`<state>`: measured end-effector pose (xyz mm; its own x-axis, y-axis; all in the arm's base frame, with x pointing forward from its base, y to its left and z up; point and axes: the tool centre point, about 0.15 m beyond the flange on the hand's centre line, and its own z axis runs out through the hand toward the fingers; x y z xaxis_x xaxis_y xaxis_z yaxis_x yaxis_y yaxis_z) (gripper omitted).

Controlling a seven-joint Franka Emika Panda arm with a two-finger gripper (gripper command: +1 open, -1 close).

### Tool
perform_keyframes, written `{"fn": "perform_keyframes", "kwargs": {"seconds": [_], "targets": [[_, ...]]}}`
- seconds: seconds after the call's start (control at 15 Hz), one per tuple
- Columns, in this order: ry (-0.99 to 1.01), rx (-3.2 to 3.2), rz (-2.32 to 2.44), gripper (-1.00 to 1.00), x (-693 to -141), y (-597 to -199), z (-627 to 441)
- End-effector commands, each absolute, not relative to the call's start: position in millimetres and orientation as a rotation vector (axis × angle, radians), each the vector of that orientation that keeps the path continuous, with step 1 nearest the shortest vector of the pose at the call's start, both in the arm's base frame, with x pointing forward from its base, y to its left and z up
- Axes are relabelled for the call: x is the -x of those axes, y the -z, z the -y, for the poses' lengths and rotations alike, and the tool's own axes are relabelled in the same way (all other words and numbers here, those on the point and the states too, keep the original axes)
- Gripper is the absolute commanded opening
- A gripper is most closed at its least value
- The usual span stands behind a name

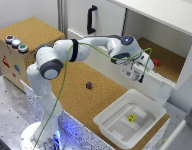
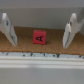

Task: Grasp the pink block

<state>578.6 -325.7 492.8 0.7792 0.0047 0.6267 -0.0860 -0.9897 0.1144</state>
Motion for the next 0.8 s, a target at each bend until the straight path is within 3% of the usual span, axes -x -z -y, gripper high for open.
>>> {"fn": "perform_keyframes", "kwargs": {"seconds": [0.0, 0.2, 0.73], "targets": [[-1.014, -3.01, -0.014, 1.0, -675.3, -500.6, 357.7], [-0.938, -3.079, 0.007, 1.0, -708.5, -503.5, 365.2], [-0.865, -3.109, 0.034, 1.0, -716.2, -478.2, 356.4]]}}
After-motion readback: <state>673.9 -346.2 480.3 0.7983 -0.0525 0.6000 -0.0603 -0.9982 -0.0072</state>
